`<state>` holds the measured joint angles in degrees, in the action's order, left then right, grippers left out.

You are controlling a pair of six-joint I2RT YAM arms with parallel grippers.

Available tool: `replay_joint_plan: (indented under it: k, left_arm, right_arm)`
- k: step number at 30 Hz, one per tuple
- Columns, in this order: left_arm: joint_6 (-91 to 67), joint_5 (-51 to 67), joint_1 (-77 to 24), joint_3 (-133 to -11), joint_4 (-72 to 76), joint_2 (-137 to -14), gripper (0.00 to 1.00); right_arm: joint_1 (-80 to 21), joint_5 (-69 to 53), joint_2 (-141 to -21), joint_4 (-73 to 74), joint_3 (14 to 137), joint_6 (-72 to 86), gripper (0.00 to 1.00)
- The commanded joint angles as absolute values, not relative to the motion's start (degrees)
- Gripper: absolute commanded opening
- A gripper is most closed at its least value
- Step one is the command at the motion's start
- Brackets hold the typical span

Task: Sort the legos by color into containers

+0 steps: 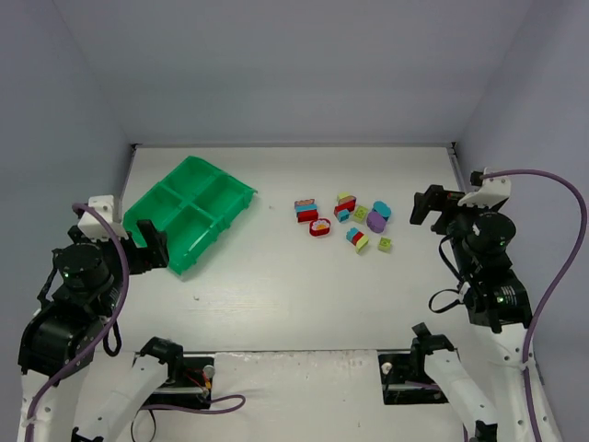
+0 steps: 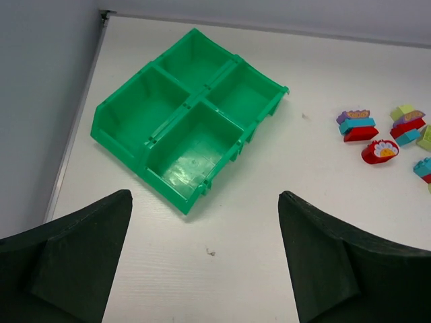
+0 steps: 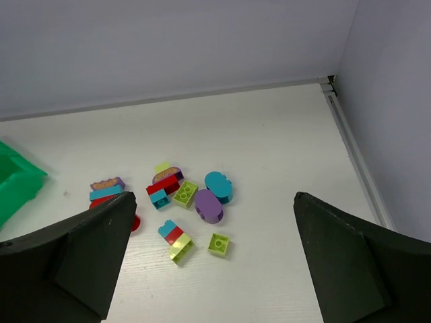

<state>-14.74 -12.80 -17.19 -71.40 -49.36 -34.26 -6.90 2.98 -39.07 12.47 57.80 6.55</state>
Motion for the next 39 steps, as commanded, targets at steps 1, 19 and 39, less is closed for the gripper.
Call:
replay_joint_plan:
  k: [1,19,39]
  left_arm:
    - [-13.19,-9.06,-17.40,-72.95,-48.95,-38.83,0.82]
    - [-20.89,0.53,-32.34,-77.95,-37.18,-73.70,0.81]
    - [-50.44,-15.21,-45.35,-111.52,-40.34,-119.78,0.89]
  right_arm:
    - [-7.38,6.23,-40.51,8.44,57.66,9.13,1.00]
    - [-7.38,8.52,-48.60,11.07,56.86,17.75,1.00]
    - [-7.38,9.67,-50.54,12.66,54.85,22.06,1.00]
